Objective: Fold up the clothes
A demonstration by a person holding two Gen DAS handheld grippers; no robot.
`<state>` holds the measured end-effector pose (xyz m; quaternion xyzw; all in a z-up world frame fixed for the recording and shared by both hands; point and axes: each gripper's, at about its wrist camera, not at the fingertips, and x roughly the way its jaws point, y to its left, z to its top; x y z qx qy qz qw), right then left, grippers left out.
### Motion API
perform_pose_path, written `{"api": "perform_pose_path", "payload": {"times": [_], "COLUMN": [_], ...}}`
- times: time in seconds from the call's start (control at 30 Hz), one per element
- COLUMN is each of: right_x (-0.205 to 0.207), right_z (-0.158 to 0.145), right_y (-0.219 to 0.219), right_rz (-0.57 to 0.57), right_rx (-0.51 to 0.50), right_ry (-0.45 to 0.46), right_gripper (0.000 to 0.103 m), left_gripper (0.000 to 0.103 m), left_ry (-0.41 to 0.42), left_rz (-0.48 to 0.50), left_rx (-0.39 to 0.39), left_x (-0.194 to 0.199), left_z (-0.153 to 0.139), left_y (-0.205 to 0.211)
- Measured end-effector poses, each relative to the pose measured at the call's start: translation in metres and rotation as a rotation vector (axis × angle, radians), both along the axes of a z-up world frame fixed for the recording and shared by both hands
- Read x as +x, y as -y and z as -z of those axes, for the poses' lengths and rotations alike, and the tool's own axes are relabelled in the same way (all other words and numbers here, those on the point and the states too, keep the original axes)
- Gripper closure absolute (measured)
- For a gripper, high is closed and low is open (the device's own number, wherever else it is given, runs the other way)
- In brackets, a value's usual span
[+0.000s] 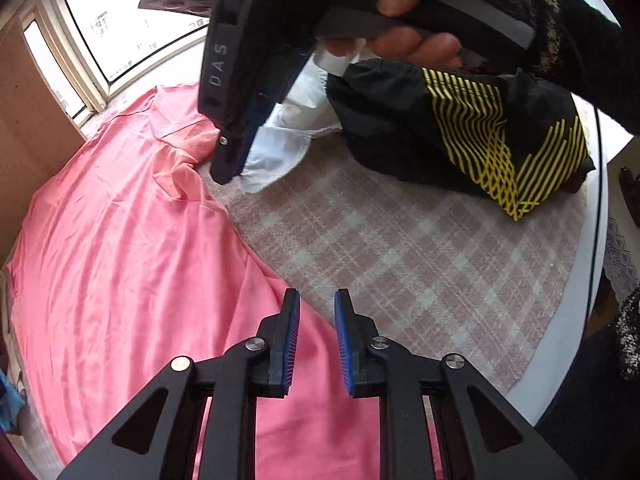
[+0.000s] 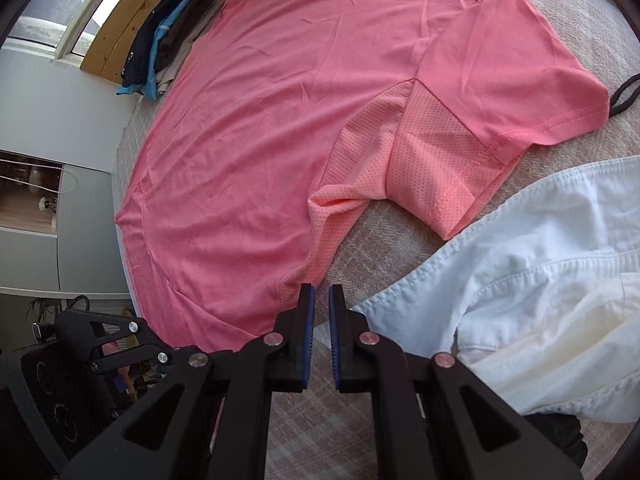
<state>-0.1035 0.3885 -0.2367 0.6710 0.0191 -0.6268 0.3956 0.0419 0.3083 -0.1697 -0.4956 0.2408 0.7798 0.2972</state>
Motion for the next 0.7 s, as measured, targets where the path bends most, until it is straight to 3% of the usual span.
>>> {"api": "perform_pose_path", "payload": {"times": [0.07, 0.2, 0.57, 0.7], "right_x": [0.003, 0.008, 0.005, 0.006], "right_z": [0.004, 0.005, -0.001, -0.001], "right_y": [0.006, 0.014, 0.026, 0.029], "right_rz": [-0.013, -0.038, -0.073, -0.085], "right_rx": [0.002, -0.001, 0.010, 0.013], "right_ry": [0.008, 0.013, -0.022, -0.012], "right_gripper": [0.086, 0.084, 0.084, 0.084], "left_gripper": [0.086, 0.085, 0.083, 0.083], "left_ry": [-0.001, 0.021, 0.007, 0.001], "left_rz": [-0.024, -0.056, -0.116, -0.105], "left_rx": [-0.026, -0.095, -0.075, -0.025], "left_x": [-0.015, -0.027, -0.016, -0.007], "left_z": [0.007, 0.021, 0.016, 0.003], "left_y": [0.003, 0.017, 0.038, 0.032]}}
